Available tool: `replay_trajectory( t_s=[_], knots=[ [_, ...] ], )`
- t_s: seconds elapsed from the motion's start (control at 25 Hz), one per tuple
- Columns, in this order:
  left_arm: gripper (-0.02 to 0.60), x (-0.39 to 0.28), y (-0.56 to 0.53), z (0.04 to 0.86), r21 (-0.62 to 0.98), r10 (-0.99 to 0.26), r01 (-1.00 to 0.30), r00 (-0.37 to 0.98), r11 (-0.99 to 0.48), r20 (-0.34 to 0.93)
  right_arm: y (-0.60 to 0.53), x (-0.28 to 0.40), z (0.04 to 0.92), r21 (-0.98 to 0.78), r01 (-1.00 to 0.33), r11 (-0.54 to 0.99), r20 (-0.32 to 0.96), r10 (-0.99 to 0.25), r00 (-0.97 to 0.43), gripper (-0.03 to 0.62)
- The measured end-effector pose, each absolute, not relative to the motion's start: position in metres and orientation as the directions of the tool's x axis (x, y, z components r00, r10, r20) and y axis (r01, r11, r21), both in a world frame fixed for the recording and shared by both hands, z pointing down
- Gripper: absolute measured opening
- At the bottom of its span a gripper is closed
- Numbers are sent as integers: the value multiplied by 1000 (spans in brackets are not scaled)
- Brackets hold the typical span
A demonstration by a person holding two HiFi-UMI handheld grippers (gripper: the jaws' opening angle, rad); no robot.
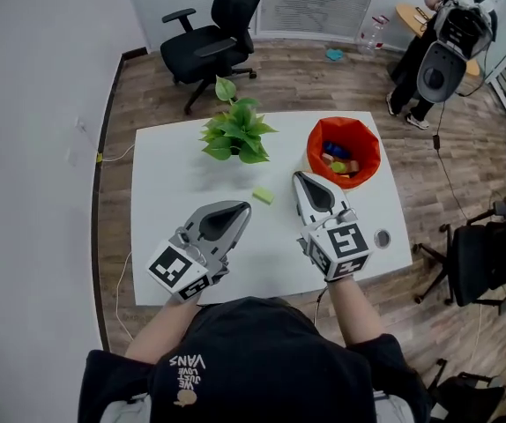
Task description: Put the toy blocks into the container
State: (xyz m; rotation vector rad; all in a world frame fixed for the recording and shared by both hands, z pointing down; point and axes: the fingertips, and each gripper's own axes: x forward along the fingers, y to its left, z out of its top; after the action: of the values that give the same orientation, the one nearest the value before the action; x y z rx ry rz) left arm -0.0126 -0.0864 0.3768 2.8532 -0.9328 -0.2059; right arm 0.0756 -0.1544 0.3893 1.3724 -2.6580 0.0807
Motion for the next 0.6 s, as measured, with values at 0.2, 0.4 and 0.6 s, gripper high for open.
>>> replay_trajectory(
  t_s=[0.2, 0.4, 0.6],
  knots=[
    [11, -28, -85, 377, 157, -629, -613, 773, -774, -80, -152, 56, 391, 18, -789, 614, 157, -781, -605, 18],
    [11, -36, -82, 377, 148, -646, -632, 759, -761, -78, -149, 47, 395, 10, -776, 630, 164, -767, -621, 18],
    [11, -40, -83, 378, 142, -657, -644, 750, -752, -75, -146, 42, 399, 2, -771, 637, 173, -759, -627, 18]
  ],
)
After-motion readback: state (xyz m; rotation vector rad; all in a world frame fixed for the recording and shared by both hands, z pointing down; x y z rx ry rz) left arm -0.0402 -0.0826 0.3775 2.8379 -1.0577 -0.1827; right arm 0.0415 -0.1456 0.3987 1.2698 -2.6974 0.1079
